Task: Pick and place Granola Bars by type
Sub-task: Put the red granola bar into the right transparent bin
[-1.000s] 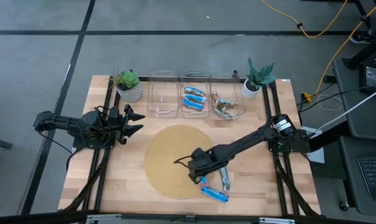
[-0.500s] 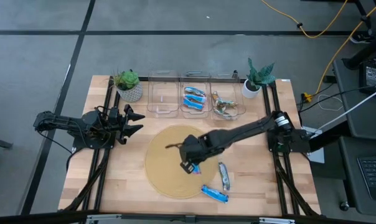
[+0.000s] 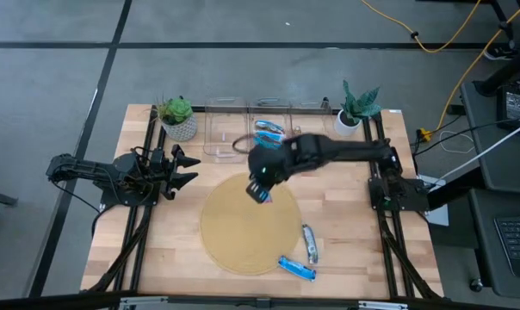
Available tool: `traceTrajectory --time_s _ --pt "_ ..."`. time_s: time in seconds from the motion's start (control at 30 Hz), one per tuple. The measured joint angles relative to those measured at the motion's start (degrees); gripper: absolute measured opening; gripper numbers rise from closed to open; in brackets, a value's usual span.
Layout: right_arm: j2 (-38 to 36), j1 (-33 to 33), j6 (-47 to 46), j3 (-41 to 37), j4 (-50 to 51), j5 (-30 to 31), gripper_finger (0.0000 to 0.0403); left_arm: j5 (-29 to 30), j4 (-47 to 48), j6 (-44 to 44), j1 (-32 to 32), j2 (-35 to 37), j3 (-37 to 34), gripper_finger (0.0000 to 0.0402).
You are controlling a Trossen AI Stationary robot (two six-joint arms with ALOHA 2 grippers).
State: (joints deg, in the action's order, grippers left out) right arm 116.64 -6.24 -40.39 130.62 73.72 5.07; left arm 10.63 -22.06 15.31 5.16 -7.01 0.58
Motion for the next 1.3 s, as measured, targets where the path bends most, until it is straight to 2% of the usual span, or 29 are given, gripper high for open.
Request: traceTrajectory --time_s 0.17,0.43,0.67,0.93,1.17,1.3 --pt "-0.3 4.7 11.1 4.3 5.1 -0.4 0.0041 0.0 0.0 0.0 0.0 0.0 0.0 0.0226" --pt "-1.2 15.0 33.8 3.9 12.4 -9.5 0.0041 0.0 0.0 0.0 0.0 0.0 0.0 0.0226" --pt "-1.2 23.2 51.6 3.9 12.4 -11.3 0.0041 0.1 0.0 0.0 0.0 0.0 0.0 0.0226" --pt "-1.2 30.5 71.5 3.9 10.7 -17.2 0.0041 0.2 0.0 0.0 0.0 0.0 0.0 0.0226" --pt "-1.1 33.5 87.1 3.8 7.2 -24.3 0.0041 0.2 0.0 0.0 0.0 0.0 0.0 0.0226" --pt "-0.2 33.8 94.7 3.1 6.1 -26.4 0.0041 0.2 0.0 0.0 0.0 0.0 0.0 0.0226"
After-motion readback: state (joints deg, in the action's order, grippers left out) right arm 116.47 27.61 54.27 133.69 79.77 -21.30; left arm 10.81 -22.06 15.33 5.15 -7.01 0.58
